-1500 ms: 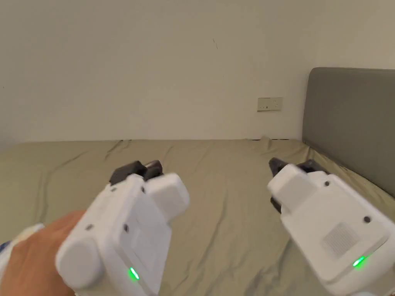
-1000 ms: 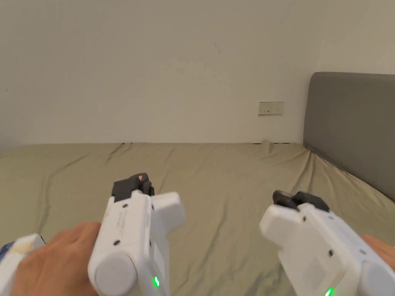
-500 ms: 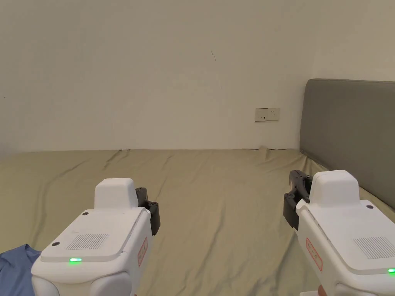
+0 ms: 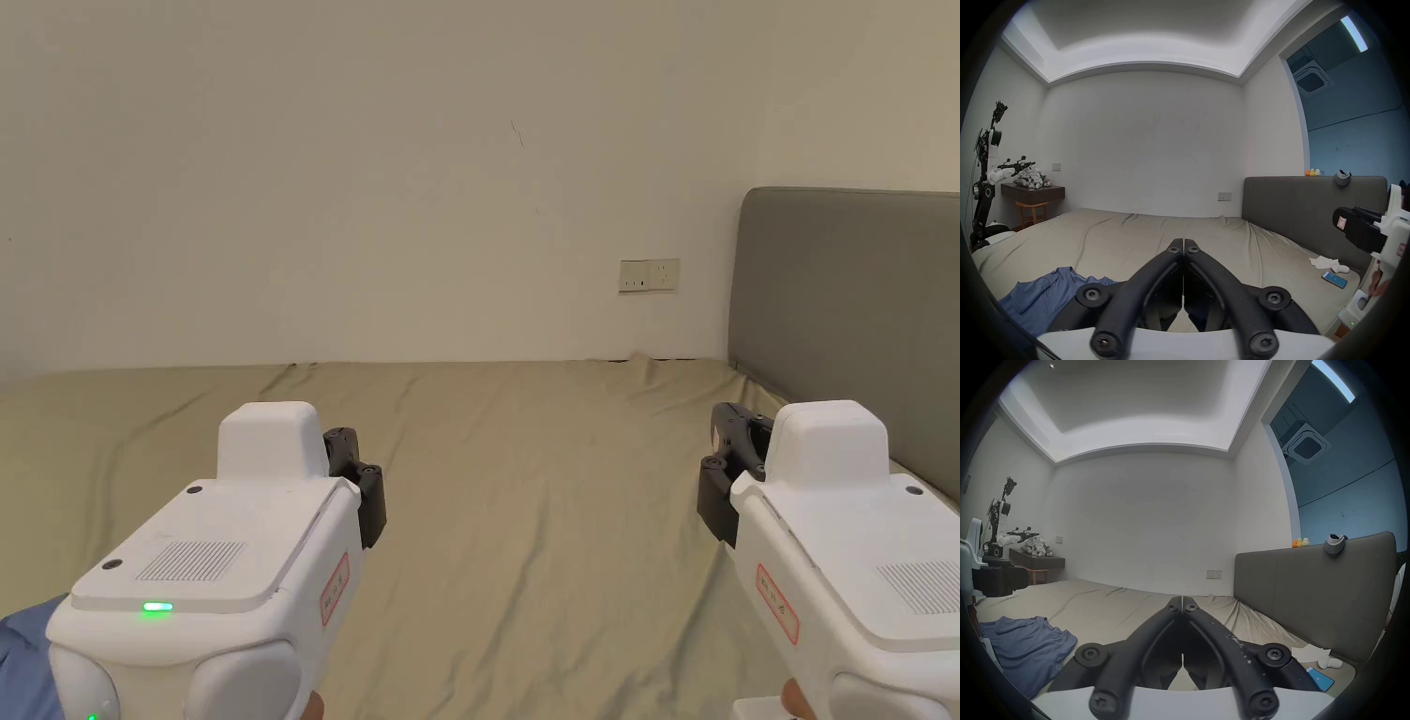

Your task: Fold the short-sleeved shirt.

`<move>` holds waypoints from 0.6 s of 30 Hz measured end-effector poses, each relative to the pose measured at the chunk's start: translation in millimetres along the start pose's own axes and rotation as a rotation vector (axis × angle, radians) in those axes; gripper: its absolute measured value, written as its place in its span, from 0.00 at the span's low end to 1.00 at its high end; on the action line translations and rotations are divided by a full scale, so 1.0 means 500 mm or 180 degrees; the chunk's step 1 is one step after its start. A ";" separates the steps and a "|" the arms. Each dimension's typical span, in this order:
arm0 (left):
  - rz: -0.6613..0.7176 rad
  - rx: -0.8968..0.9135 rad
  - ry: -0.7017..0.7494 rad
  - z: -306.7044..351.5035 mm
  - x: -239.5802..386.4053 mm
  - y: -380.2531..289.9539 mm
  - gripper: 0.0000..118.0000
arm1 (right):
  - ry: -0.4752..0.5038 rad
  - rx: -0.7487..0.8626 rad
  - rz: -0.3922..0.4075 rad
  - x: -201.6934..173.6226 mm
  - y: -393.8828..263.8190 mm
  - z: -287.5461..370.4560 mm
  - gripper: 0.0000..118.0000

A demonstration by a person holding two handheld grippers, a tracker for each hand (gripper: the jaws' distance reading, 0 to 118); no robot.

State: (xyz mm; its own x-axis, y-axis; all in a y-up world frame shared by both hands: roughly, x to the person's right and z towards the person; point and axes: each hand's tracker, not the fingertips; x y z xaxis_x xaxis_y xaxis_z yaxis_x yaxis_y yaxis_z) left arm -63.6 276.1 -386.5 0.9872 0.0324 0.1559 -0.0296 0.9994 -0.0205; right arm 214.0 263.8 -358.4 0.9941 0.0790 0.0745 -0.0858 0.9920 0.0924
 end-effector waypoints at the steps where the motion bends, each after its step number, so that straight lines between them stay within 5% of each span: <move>1: -0.0024 -0.0007 0.0009 0.000 0.002 0.001 0.00 | 0.0002 -0.0004 0.0003 0.001 0.000 0.000 0.02; 18: -0.0107 -0.0024 -0.0023 0.010 -0.001 0.005 0.00 | -0.0021 -0.0054 -0.0066 0.012 -0.004 0.003 0.02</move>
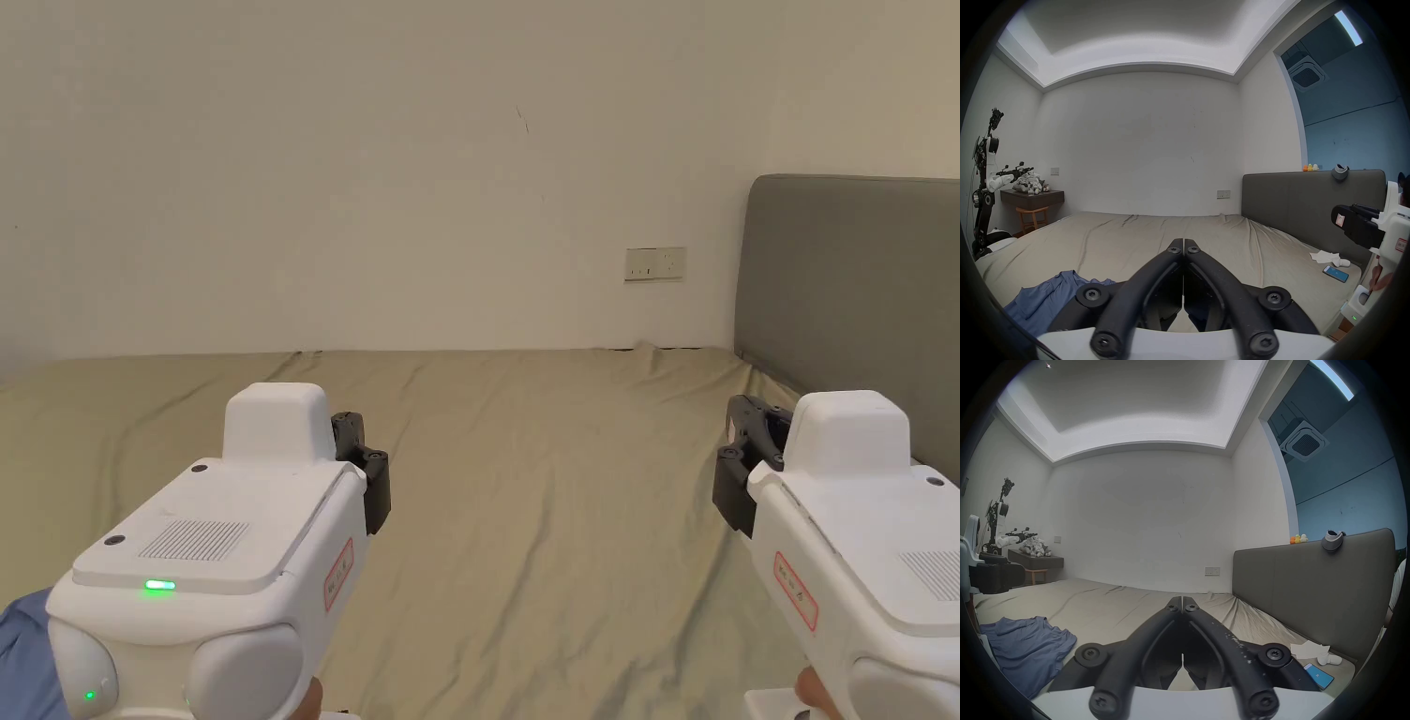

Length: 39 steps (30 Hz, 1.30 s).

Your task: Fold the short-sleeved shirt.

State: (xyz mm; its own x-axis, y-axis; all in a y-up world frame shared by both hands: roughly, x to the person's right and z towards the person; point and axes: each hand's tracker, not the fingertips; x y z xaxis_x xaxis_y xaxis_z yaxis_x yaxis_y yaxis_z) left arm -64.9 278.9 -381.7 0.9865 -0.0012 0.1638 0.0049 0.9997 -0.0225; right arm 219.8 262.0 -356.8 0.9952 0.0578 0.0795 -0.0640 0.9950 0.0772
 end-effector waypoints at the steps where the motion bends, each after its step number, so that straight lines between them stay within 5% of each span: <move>1: -0.0016 0.0004 0.0013 0.001 -0.002 -0.001 0.00 | 0.0014 0.0010 -0.0017 0.000 0.000 0.000 0.02; 9: -0.0082 -0.0040 0.0295 0.044 -0.055 -0.013 0.00 | 0.0209 0.0053 -0.0050 -0.058 -0.007 -0.013 0.02; 23: -0.0058 -0.0707 0.1412 0.129 -0.285 -0.066 0.00 | 0.1493 -0.0069 -0.0054 -0.323 -0.057 -0.035 0.02; 24: 0.0018 -0.0815 0.1340 0.114 -0.299 -0.074 0.09 | 0.1594 -0.0085 -0.0049 -0.334 -0.062 -0.036 0.02; 25: 0.0074 -0.0985 0.1191 0.096 -0.314 -0.086 0.45 | 0.1668 -0.0094 -0.0031 -0.343 -0.067 -0.037 0.02; 26: 0.0107 -0.1197 0.1046 0.076 -0.327 -0.098 0.69 | 0.1695 -0.0105 -0.0014 -0.351 -0.070 -0.038 0.02; 27: 0.0137 -0.1470 0.0897 0.052 -0.340 -0.112 0.81 | 0.1684 -0.0106 0.0001 -0.356 -0.074 -0.039 0.02; 28: 0.0215 -0.1856 0.0769 0.019 -0.351 -0.135 0.81 | 0.1702 -0.0102 0.0014 -0.359 -0.078 -0.041 0.02; 29: 0.0277 -0.2201 0.0687 -0.005 -0.354 -0.160 1.00 | 0.1720 -0.0101 0.0017 -0.361 -0.082 -0.044 0.02; 31: 0.0498 -0.2304 0.0523 -0.052 -0.363 -0.196 0.90 | 0.1754 -0.0117 0.0010 -0.359 -0.089 -0.052 0.02; 33: 0.0481 -0.2643 0.0519 -0.101 -0.358 -0.235 0.91 | 0.1774 -0.0149 0.0011 -0.354 -0.097 -0.064 0.02; 39: -0.0275 -0.3110 0.0584 -0.227 -0.303 -0.334 0.86 | 0.1665 -0.0316 0.0189 -0.339 -0.144 -0.121 0.02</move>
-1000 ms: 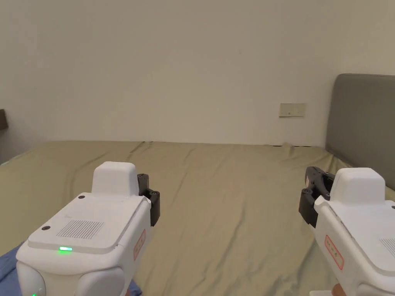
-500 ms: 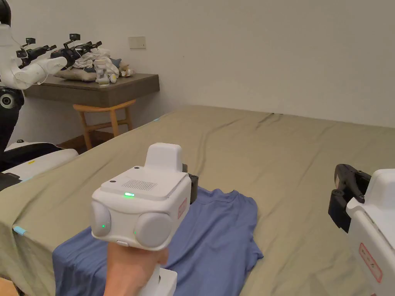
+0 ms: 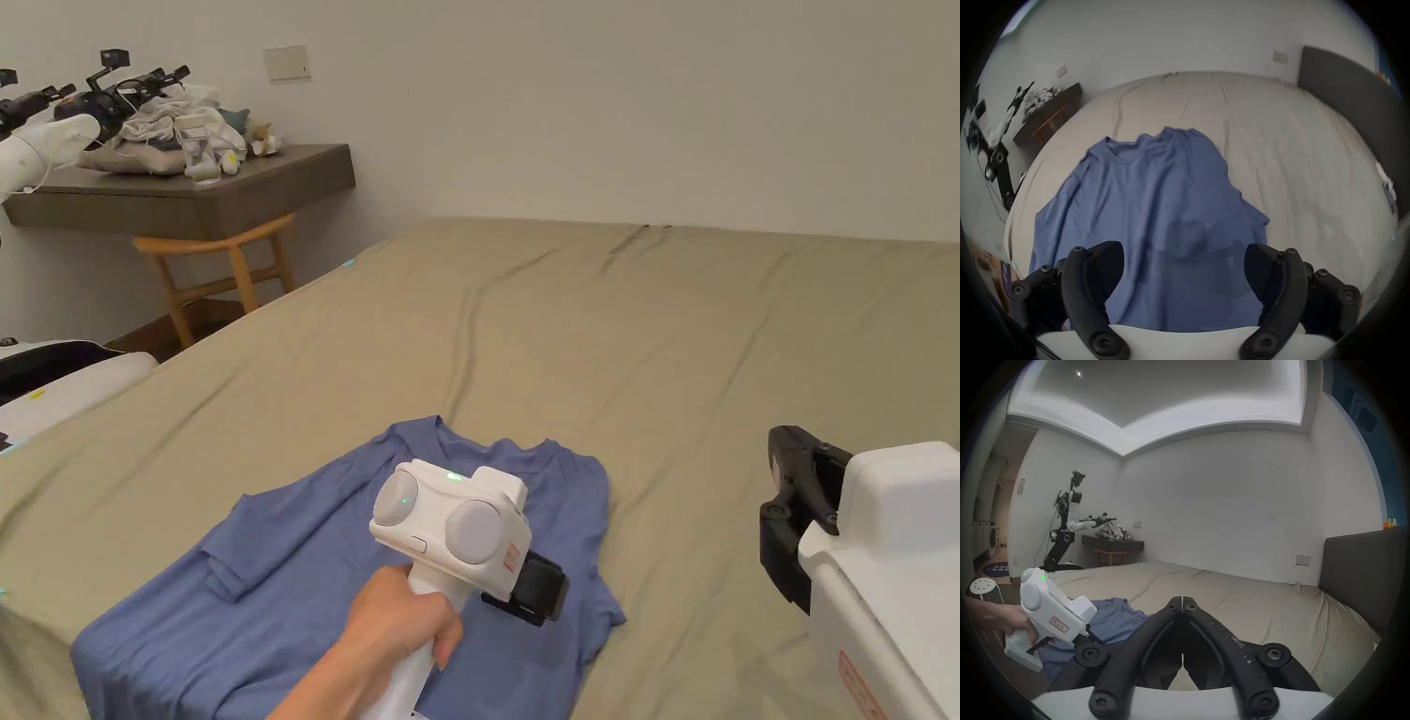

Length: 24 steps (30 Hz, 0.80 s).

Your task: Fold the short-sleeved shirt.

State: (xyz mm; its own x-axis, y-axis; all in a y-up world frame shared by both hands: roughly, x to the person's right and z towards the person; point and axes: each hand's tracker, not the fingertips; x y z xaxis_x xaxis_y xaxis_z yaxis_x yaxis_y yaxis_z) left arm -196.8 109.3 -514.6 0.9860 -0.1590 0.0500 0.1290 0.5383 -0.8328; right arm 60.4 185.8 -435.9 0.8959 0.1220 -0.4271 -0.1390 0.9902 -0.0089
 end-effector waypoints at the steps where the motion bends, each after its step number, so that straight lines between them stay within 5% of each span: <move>1: -0.0052 -0.0077 -0.0082 -0.020 0.009 0.007 0.84 | -0.0008 -0.0051 0.0006 0.008 -0.009 -0.010 0.02; 5: -0.0020 -0.0142 -0.0232 -0.099 0.017 0.032 0.73 | 0.0002 -0.0197 -0.0038 0.032 -0.039 -0.048 0.02; 8: 0.0063 -0.0148 -0.0235 -0.109 0.017 0.017 0.33 | -0.0013 -0.0305 -0.0044 0.040 -0.048 -0.069 0.02; 9: 0.0305 -0.0025 -0.0418 -0.091 0.012 0.015 0.04 | -0.0021 -0.0336 -0.0049 0.038 -0.048 -0.072 0.02; 10: 0.0418 0.0073 -0.0415 -0.078 0.008 0.012 0.00 | -0.0036 -0.0365 -0.0061 0.040 -0.049 -0.078 0.02; 11: 0.0404 0.0113 -0.0109 -0.071 0.006 0.006 0.00 | -0.0051 -0.0416 -0.0087 0.041 -0.049 -0.083 0.02; 17: 0.0280 0.0491 0.0017 0.025 -0.013 0.005 0.00 | -0.0049 -0.0456 -0.0237 0.050 -0.031 -0.060 0.02; 21: 0.1060 0.0597 -0.0397 0.098 -0.061 0.029 0.00 | -0.0141 -0.0418 -0.0229 0.063 -0.011 -0.026 0.02; 24: 0.1240 0.0777 -0.0549 0.132 -0.065 0.048 0.00 | -0.0204 -0.0390 -0.0289 0.089 -0.002 0.010 0.02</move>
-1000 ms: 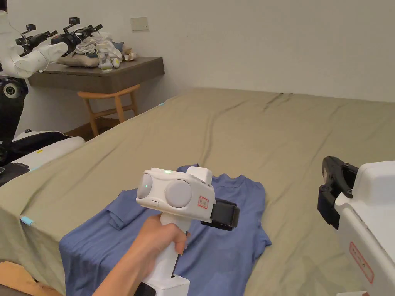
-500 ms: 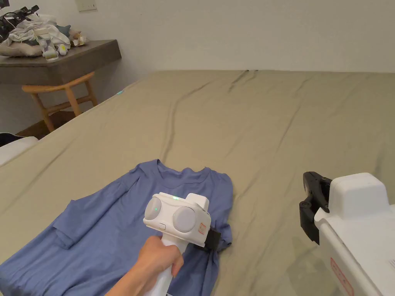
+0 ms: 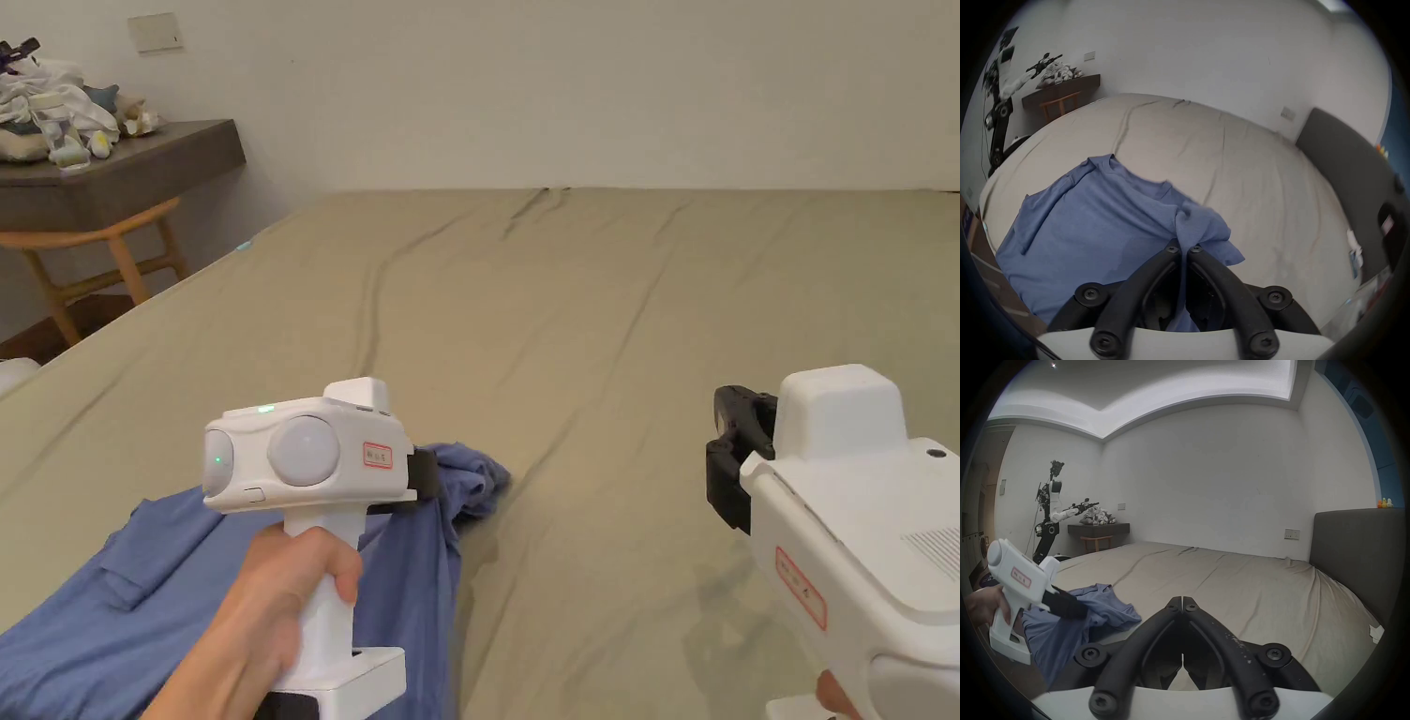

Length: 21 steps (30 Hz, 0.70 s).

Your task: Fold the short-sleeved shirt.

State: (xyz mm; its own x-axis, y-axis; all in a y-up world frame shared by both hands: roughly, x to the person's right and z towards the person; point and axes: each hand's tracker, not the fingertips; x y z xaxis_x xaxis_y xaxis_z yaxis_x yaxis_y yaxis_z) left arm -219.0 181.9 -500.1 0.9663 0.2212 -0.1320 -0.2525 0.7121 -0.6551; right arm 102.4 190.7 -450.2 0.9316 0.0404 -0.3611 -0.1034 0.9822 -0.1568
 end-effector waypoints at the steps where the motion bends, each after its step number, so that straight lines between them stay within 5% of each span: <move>1: -0.0045 -0.0021 -0.0015 0.004 0.014 0.010 0.00 | -0.0055 0.0011 -0.0009 0.010 0.001 0.011 0.02; 13: -0.1377 0.0129 -0.0827 -0.161 0.527 0.056 0.00 | -0.1030 -0.0121 -0.0097 0.206 -0.024 0.089 0.02; 17: -0.1262 0.0002 -0.1154 -0.249 0.672 0.019 0.00 | -0.1302 -0.0252 -0.0229 0.281 -0.043 0.090 0.02; 21: -0.1835 0.0090 -0.0979 -0.318 0.744 -0.061 0.00 | -0.1477 -0.0340 -0.0169 0.335 -0.064 0.091 0.02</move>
State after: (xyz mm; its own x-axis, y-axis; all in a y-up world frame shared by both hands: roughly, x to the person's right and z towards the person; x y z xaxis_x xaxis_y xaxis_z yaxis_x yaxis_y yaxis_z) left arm 156.2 136.4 -647.3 0.8896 -0.0238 0.4561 0.2964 0.7898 -0.5370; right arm 277.7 174.6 -463.9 0.9912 0.0921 0.0946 -0.0640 0.9617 -0.2664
